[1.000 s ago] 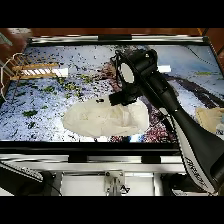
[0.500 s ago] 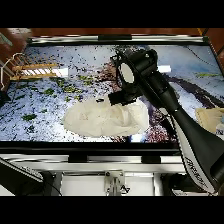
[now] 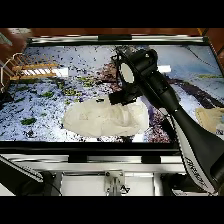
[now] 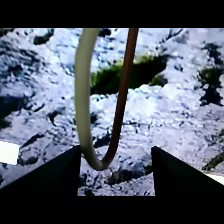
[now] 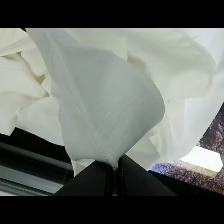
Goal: Fold the shirts.
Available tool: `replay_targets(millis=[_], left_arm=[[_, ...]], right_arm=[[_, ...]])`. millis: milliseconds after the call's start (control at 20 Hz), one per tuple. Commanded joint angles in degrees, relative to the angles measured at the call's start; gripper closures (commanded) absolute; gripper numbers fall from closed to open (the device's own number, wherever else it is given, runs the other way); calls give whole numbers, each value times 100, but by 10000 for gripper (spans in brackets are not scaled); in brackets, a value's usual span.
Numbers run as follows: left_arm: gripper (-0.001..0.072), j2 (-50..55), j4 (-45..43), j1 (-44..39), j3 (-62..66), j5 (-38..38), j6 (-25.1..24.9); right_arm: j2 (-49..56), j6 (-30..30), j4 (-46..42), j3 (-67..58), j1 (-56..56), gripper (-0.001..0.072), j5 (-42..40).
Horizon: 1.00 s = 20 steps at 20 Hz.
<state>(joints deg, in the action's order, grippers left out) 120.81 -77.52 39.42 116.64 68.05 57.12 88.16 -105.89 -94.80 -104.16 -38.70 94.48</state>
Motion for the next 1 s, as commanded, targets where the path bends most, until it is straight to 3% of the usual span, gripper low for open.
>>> replay_targets(millis=[0, 150, 250, 350, 450, 550, 600, 700, 950], left_arm=[[238, 28, -11, -4, 4, -103, 48], [251, 66, -7, 24, 4, -157, 221], [321, 98, -7, 26, 4, -155, 260], [326, 138, -7, 26, 4, -155, 317], [384, 175, -7, 26, 4, -144, 317], [503, 186, -4, 26, 4, -146, 317], [511, 184, 7, 31, 4, -149, 317], [629, 184, 160, 42, 7, -151, 317], [652, 105, 769, 79, 11, -212, 313]], right_arm=[[2, -2, -4, 2, -4, 629, 2], [2, 0, -24, 2, -4, 629, 0], [2, 0, -26, 2, -4, 629, 0], [2, 0, -76, 2, -4, 629, 0], [2, 0, -138, 0, -4, 629, 0], [0, 0, -151, 0, -4, 630, 0], [2, 0, -155, 0, -4, 629, 0], [2, 0, -162, 0, -4, 630, 2], [0, 2, -157, 0, -4, 629, 22]])
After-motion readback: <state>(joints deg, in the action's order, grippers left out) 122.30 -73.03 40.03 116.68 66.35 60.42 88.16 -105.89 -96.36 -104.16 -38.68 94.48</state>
